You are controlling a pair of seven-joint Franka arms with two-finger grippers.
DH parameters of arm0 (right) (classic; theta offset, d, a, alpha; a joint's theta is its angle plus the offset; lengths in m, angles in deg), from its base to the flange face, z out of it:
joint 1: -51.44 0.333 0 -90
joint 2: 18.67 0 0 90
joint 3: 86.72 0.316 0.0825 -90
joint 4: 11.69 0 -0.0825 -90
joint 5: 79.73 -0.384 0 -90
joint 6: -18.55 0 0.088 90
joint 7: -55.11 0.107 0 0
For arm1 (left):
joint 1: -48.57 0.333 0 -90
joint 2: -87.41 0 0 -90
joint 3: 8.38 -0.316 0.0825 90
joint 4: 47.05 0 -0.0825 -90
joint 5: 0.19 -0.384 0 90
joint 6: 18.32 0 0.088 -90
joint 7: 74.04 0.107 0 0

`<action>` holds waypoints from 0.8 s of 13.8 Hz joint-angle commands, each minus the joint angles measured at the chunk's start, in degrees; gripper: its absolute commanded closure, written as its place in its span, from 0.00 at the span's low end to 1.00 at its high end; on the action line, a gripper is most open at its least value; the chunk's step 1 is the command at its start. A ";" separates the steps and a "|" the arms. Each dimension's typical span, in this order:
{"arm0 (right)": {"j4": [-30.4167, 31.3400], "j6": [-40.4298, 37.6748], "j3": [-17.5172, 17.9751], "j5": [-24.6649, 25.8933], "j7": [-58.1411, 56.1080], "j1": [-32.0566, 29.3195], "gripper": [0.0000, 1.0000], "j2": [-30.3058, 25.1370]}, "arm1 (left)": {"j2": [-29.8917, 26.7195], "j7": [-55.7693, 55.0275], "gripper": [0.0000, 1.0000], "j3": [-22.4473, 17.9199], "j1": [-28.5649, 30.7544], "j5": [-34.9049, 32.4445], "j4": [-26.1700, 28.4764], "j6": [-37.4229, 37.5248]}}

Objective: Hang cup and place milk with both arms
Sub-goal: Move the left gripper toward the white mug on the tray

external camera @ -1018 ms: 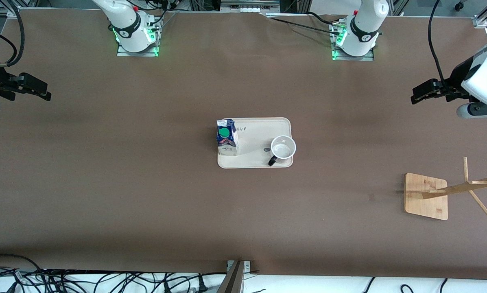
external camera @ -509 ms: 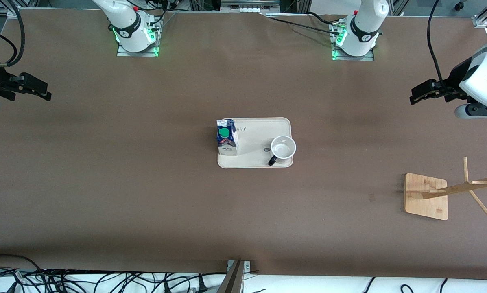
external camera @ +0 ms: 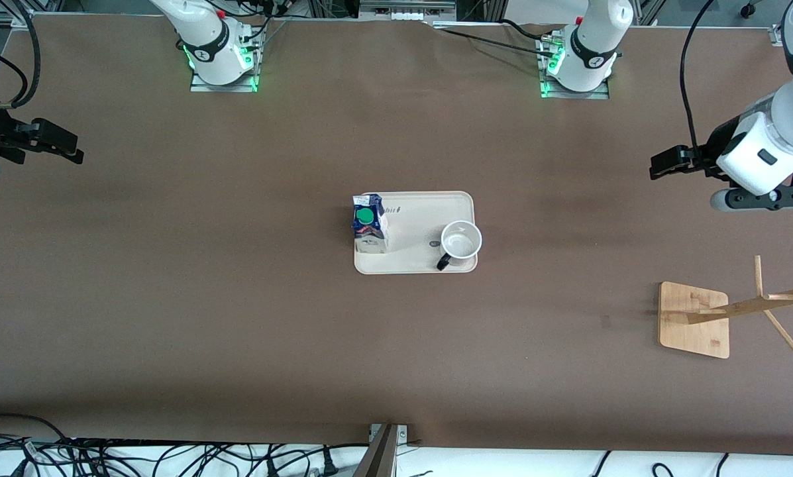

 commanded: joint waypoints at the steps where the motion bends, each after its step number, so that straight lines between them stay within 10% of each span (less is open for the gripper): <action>1: -1.03 -0.99 -0.02 -0.59 -0.38 0.00 0.00 0.19 | 0.46 -0.03 0.00 0.21 -0.30 -1.14 0.05 0.36; 11: -1.03 -1.08 -0.02 -0.68 -0.47 0.00 0.00 0.19 | 6.25 -0.64 0.00 0.56 -10.04 -0.35 7.16 -10.95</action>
